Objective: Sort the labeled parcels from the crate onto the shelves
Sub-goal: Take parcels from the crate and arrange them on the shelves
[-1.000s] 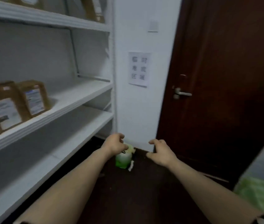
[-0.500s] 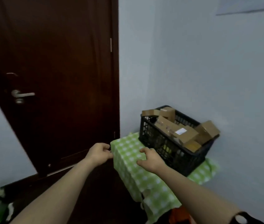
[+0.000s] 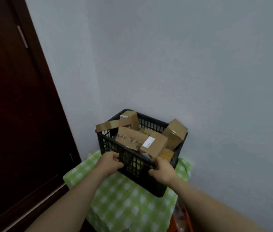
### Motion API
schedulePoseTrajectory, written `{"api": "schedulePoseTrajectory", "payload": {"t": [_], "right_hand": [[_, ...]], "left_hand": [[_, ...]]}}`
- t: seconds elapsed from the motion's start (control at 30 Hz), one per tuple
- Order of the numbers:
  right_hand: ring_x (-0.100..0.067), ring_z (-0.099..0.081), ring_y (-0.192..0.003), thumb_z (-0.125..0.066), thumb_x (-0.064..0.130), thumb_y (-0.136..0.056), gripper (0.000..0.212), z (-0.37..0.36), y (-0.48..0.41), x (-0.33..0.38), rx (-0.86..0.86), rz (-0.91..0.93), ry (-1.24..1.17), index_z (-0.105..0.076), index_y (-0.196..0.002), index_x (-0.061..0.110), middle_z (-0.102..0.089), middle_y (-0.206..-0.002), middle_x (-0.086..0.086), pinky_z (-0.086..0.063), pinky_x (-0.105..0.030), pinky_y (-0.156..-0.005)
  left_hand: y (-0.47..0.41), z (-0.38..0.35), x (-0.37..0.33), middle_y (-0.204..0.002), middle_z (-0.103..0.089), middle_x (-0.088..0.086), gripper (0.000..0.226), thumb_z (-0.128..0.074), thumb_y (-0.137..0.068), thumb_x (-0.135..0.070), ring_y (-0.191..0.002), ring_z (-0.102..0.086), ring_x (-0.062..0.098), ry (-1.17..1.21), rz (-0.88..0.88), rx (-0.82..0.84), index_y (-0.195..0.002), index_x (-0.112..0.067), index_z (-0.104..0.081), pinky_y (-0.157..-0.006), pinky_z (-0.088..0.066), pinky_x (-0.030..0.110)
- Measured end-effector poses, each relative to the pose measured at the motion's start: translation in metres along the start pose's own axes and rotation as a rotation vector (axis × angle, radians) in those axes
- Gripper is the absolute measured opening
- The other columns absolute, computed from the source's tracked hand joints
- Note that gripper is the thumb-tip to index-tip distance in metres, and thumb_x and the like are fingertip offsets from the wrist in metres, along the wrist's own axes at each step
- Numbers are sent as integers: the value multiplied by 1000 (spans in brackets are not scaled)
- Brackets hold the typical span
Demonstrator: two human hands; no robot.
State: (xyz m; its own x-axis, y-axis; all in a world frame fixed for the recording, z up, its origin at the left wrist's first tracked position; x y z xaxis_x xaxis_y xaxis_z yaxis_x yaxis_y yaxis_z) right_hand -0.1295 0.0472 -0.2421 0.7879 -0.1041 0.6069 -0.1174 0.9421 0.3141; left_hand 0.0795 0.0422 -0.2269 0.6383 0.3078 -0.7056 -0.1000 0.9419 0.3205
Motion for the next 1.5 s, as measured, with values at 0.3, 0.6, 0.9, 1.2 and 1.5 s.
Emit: {"api": "schedulePoseTrajectory", "payload": {"t": [0.3,0.6,0.9,1.2,1.5], "right_hand": [[-20,-53,-114,-56,18,-92,41,25,-144,49,-126,-66,-103,-47,-132,17,-52,-129,-5,-41,-24,-90],[-16,-50,-118,-56,12,-92,42,23,-218,53,-102,-76,-136,-48,-132,20,-48,-135,-1,-44,-31,-101],[-14,-51,-111,-48,10,-96,35,43,-229,52,-119,-33,-314,-50,-130,15,-55,-121,0,-43,-30,-99],[-23,-60,-105,-45,52,-94,35,40,-204,108,95,7,-848,-60,-104,22,-63,-116,-4,-47,-43,-96],[-33,-53,-96,-70,43,-82,38,-48,-115,192,644,-155,-1014,-57,-102,14,-49,-106,-11,-52,-53,-84]], "left_hand": [[-176,70,20,-111,-63,22,31,-64,-88,-18,-90,-61,32,747,309,-300,-111,2,-61,-73,-53,34],[-264,40,29,-133,-48,16,68,-73,-82,-28,-118,-51,34,1254,679,-93,-138,-14,-39,-81,-52,40],[-239,62,31,-101,-60,16,30,-69,-81,-3,-89,-59,27,1071,485,3,-108,-4,-56,-65,-53,37],[-82,122,48,-86,-72,8,44,-68,-73,11,-73,-68,18,944,285,-175,-112,-9,-60,-62,-57,30],[85,201,29,-113,-57,-11,55,-69,-75,8,-108,-54,7,67,-92,-642,-107,-34,-54,-82,-49,15]]}}
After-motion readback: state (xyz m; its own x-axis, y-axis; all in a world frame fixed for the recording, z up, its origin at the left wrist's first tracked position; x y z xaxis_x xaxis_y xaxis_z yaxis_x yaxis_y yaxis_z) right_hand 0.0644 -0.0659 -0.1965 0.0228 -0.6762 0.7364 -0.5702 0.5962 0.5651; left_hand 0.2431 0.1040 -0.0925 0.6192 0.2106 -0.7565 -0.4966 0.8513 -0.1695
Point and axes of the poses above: each hand's wrist, its own y-axis away from the middle knuckle, its own z-axis out of the back of the hand, x = y × z, the point moved 9 cm from there along -y, towards the middle knuckle
